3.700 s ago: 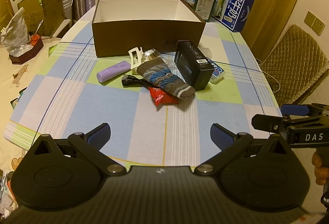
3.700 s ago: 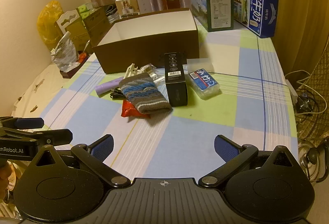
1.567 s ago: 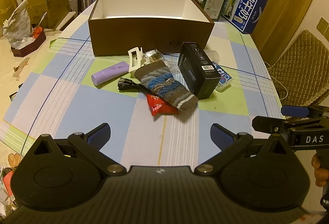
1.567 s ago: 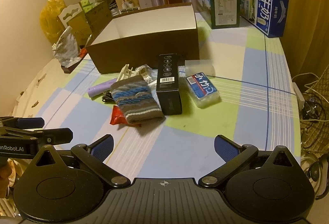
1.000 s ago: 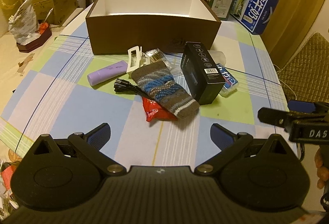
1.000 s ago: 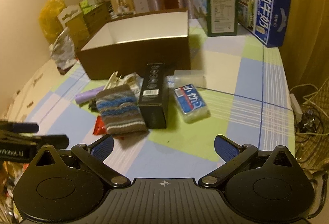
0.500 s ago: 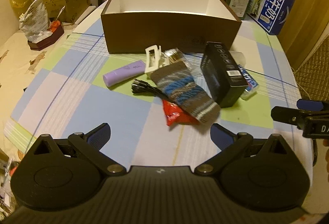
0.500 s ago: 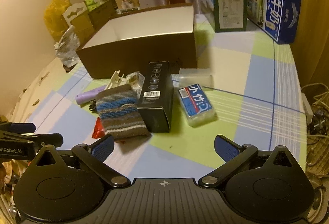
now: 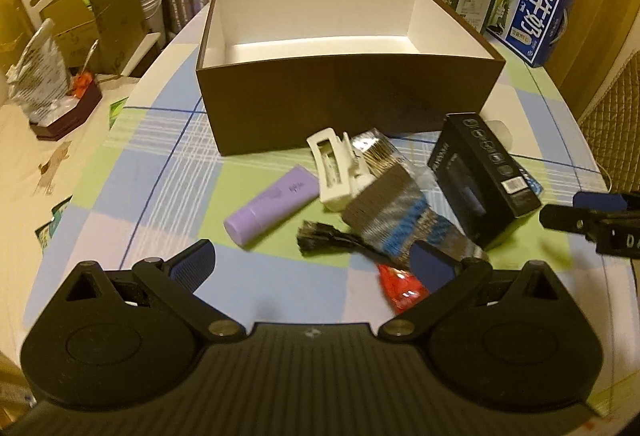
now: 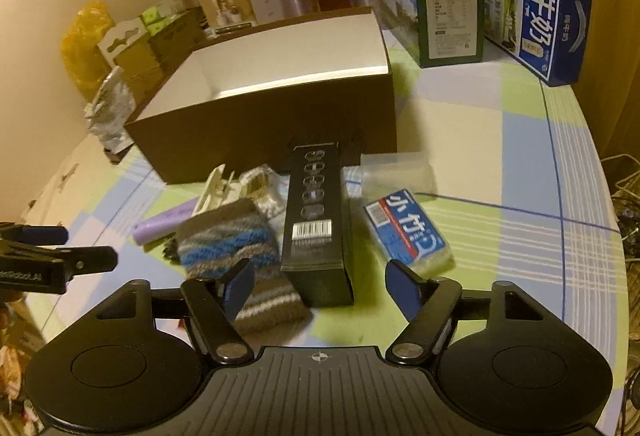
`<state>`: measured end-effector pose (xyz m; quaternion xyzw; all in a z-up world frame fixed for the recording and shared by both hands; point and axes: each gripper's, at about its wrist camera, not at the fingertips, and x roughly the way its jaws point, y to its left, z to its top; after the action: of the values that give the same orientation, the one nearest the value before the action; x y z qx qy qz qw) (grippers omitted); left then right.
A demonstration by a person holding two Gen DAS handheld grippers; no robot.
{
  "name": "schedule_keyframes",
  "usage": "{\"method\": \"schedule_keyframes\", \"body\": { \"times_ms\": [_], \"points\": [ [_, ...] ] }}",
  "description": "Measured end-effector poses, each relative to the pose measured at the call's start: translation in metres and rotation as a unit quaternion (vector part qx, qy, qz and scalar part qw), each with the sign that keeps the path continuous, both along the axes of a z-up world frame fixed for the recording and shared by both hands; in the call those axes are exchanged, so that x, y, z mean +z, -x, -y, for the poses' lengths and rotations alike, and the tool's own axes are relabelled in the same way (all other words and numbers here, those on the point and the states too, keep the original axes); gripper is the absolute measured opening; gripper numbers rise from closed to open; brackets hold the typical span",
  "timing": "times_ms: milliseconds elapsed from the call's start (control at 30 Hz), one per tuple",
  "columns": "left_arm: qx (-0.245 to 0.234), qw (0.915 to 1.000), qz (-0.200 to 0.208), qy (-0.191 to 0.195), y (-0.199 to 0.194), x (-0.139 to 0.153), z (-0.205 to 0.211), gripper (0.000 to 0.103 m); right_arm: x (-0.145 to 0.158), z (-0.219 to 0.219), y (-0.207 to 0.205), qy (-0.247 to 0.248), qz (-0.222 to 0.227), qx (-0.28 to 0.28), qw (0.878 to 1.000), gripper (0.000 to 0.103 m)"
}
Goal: Organize objects
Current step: 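Grasp the lavender tube with the left tool while the right tool grasps the black box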
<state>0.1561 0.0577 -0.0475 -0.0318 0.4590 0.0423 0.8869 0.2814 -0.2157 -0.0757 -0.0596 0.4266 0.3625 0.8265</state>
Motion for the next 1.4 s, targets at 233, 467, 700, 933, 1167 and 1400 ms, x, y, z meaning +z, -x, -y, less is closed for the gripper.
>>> {"method": "schedule_keyframes", "body": {
  "times_ms": [233,467,700,933,1167,1400],
  "points": [
    [-0.024,0.9997,-0.01,-0.003,-0.024,-0.015,-0.026,0.102,-0.016,-0.037,-0.017,0.031,0.014,-0.008,0.999,0.063],
    [-0.056,0.998,-0.021,-0.021,-0.046,-0.032,-0.046,0.101,-0.035,-0.055,-0.024,0.059,0.012,-0.017,0.998,0.043],
    [-0.1,0.9934,-0.037,-0.041,-0.072,-0.053,-0.055,0.091,-0.033,-0.04,-0.018,0.057,-0.007,-0.036,0.998,0.042],
    [-0.146,0.9865,-0.063,-0.04,-0.101,-0.08,-0.057,0.07,-0.028,-0.018,-0.008,0.046,-0.035,-0.064,0.996,0.042],
    [-0.173,0.9815,-0.081,-0.016,-0.114,-0.095,-0.06,0.047,-0.026,-0.016,-0.005,0.047,-0.042,-0.071,0.996,0.042],
    [-0.068,0.9942,-0.082,0.007,-0.094,-0.094,-0.075,0.029,-0.027,-0.024,-0.008,0.057,-0.034,-0.061,0.996,0.042]
  ]
}}
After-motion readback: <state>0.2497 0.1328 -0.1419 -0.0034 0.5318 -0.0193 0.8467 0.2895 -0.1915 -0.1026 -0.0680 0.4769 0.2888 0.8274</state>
